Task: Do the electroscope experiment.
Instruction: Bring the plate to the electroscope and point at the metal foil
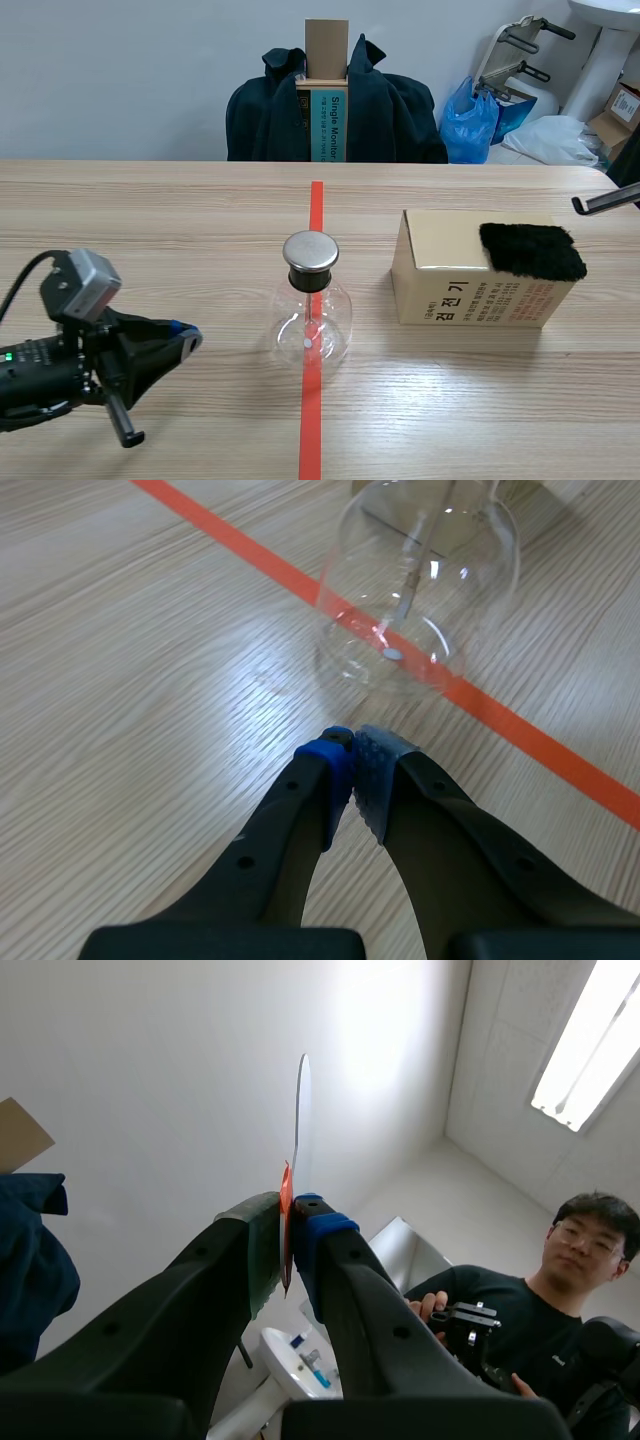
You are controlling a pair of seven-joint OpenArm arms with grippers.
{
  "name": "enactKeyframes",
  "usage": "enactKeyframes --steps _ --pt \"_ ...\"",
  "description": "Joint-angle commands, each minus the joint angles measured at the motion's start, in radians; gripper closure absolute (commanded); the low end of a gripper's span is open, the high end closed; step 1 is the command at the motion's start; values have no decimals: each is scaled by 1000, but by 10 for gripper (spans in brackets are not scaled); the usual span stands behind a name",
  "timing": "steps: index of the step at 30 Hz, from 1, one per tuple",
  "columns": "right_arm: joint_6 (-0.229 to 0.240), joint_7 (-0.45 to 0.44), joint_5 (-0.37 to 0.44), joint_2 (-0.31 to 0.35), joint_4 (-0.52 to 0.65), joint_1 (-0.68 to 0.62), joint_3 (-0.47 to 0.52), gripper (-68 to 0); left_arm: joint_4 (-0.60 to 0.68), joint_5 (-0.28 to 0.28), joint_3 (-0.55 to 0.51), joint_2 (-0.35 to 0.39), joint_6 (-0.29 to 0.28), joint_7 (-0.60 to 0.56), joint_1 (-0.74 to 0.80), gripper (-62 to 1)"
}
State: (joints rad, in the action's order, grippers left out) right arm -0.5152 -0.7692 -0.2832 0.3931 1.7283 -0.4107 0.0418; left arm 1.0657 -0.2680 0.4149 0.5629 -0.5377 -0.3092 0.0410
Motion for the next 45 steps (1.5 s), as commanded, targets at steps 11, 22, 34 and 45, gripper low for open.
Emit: enactKeyframes --steps 11,22,34,45 --pt "15 -2 -22 5 14 12 4 -8 -98 33 106 -102 74 -97 -95 -21" --pt "177 -11 -340 -5 13 87 -37 -8 -106 79 115 -119 121 -106 -100 -21" --pt "254 3 -675 -32 -89 129 -172 -8 -106 79 115 -119 128 -98 -100 -21" --pt "215 23 -791 -67 -219 131 -172 -8 -106 79 115 -119 128 -91 -100 -21"
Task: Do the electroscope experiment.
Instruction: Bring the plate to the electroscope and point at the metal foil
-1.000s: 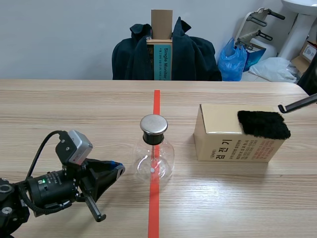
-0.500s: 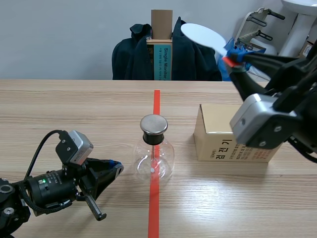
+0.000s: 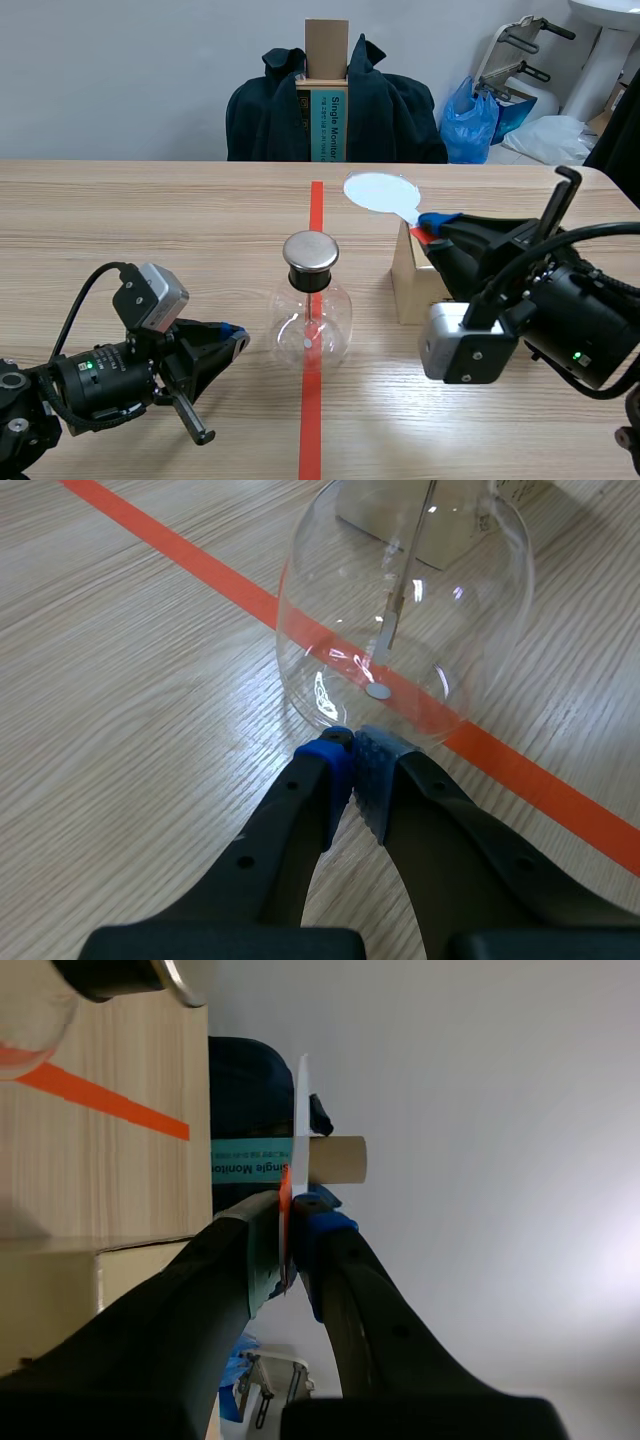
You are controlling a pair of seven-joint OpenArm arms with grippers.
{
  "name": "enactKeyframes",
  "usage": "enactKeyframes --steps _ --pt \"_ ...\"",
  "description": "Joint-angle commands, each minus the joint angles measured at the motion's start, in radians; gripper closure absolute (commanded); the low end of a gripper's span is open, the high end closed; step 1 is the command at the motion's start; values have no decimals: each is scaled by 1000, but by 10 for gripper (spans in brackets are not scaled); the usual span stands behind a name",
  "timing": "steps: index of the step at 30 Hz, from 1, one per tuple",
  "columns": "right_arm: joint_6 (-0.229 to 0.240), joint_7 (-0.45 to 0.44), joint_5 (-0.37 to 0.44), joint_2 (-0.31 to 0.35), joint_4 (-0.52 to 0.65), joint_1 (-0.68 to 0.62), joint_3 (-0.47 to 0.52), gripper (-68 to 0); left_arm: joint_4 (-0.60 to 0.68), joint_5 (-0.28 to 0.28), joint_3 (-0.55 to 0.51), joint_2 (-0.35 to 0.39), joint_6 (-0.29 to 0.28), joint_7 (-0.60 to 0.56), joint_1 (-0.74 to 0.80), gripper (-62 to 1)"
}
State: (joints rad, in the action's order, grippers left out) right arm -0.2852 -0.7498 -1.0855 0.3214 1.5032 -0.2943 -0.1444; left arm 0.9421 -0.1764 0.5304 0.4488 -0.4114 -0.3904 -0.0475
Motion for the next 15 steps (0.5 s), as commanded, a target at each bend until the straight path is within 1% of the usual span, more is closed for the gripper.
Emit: enactKeyframes --steps 1,4,10,12,15 --pt "-22 8 6 5 -5 14 14 -8 18 -13 0 -5 2 -9 -11 -21" --pt "-48 26 -24 5 -29 14 14 -8 18 -13 0 -5 2 -9 -11 -21" --pt "-75 26 -30 5 -35 15 14 -8 18 -13 0 -5 2 -9 -11 -21" --pt "-89 16 -35 5 -35 15 14 -8 18 -13 0 -5 2 -9 -11 -21" --pt "-93 -19 -37 5 -35 15 14 -8 18 -13 0 -5 2 -9 -11 -21"
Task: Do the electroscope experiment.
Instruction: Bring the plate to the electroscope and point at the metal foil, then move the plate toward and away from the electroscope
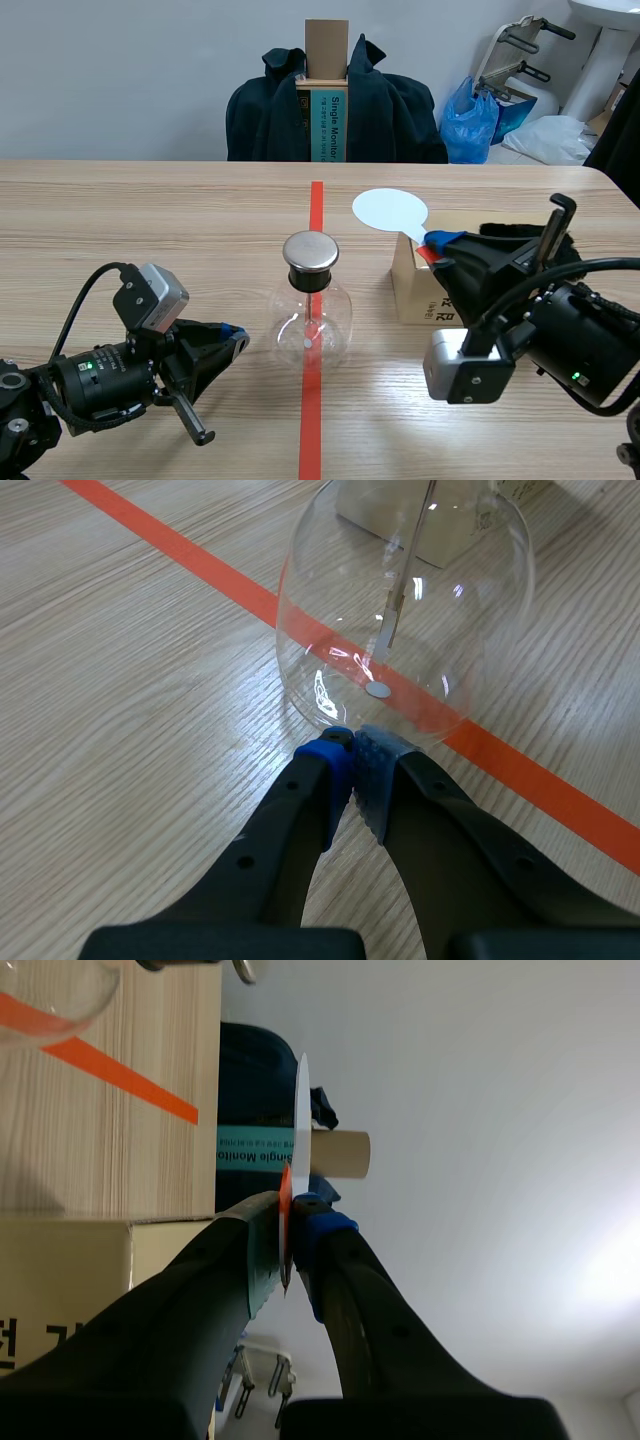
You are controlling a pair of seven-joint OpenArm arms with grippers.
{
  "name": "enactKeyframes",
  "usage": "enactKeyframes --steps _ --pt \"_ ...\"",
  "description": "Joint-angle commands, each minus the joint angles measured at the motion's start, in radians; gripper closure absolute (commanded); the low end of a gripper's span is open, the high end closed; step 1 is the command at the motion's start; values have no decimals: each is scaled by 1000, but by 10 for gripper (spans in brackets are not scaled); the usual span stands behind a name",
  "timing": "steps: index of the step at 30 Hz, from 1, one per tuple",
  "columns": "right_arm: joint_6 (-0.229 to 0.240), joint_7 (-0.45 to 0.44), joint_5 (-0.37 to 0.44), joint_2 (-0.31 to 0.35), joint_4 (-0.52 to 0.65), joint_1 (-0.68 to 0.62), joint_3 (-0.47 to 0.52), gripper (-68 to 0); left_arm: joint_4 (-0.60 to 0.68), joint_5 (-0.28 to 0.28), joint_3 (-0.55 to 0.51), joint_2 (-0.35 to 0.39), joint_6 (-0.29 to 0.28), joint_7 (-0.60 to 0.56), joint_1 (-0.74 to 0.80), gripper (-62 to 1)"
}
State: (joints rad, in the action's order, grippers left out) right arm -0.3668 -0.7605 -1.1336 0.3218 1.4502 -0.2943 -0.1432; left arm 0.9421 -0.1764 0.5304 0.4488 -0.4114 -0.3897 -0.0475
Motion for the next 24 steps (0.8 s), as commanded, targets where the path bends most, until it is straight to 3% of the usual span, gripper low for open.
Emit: enactKeyframes --steps 1,15,24 --pt "-11 -22 8 5 18 15 13 -8 18 -13 0 -5 2 -10 -11 -21" --pt "-38 -230 -34 5 18 15 13 -8 18 -13 0 -5 2 -10 -11 -21" --pt "-43 -263 -46 2 18 56 -2 -8 18 -13 0 -5 2 -10 -11 -21"
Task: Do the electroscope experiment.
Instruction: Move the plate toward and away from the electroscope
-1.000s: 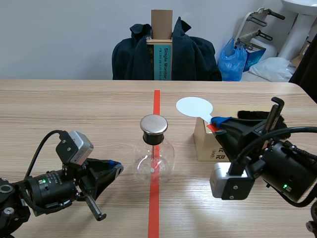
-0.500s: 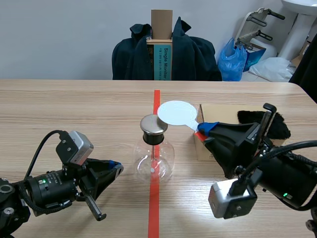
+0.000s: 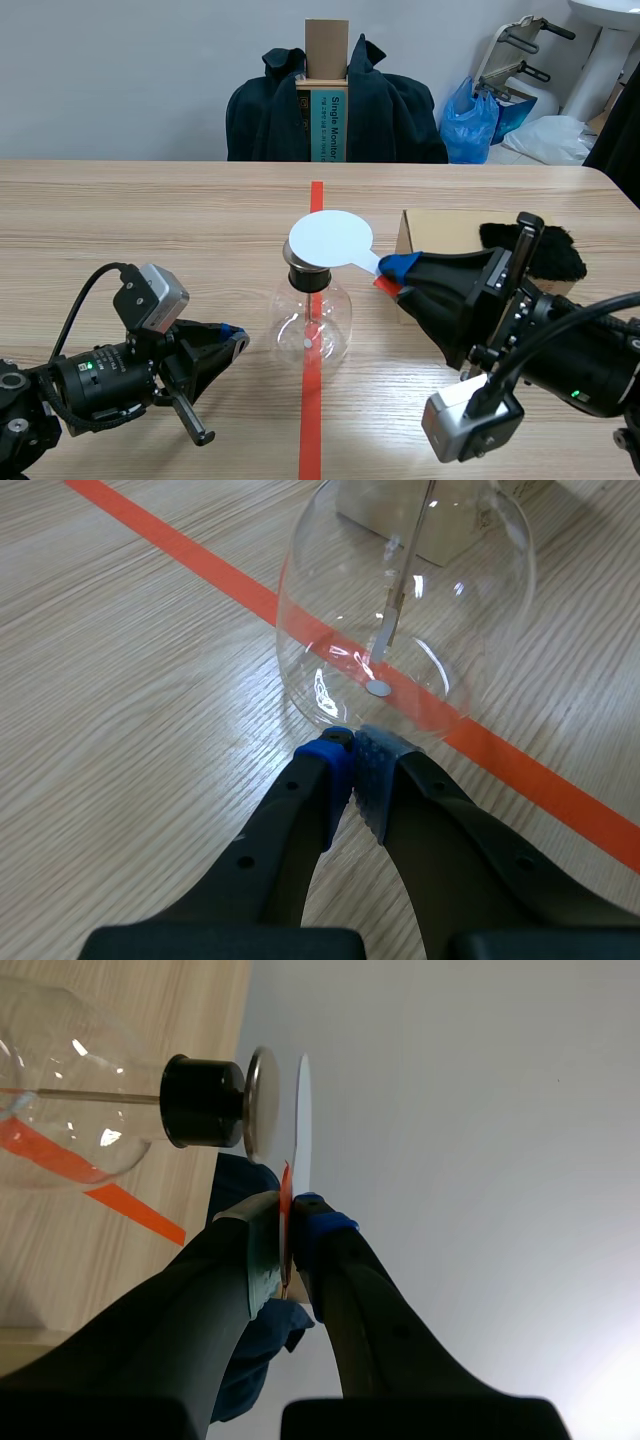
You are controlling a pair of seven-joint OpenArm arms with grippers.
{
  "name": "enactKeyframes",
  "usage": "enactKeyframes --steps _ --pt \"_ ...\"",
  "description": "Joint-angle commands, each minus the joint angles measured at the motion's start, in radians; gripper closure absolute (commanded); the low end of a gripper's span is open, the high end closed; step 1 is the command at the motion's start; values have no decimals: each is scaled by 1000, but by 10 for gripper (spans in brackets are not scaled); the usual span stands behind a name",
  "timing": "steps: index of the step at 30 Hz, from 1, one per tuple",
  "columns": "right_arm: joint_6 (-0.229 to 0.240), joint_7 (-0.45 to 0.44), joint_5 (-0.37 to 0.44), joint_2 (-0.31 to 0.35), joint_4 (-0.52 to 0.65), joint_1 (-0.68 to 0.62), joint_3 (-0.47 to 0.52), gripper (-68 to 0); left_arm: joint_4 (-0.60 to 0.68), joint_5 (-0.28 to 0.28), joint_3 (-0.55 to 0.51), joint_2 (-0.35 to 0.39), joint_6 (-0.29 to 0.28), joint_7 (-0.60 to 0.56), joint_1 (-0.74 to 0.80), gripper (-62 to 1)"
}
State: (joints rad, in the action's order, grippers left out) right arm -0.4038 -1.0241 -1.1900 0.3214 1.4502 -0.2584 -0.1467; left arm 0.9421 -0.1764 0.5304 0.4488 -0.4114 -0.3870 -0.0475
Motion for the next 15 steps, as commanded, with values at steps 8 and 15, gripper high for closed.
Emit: enactKeyframes --steps 8,15 --pt "19 0 4 2 16 26 1 -8 18 -13 0 -5 2 -13 -11 -21" --pt "27 2 4 2 14 26 1 -8 18 -13 0 -5 2 -13 -11 -21"
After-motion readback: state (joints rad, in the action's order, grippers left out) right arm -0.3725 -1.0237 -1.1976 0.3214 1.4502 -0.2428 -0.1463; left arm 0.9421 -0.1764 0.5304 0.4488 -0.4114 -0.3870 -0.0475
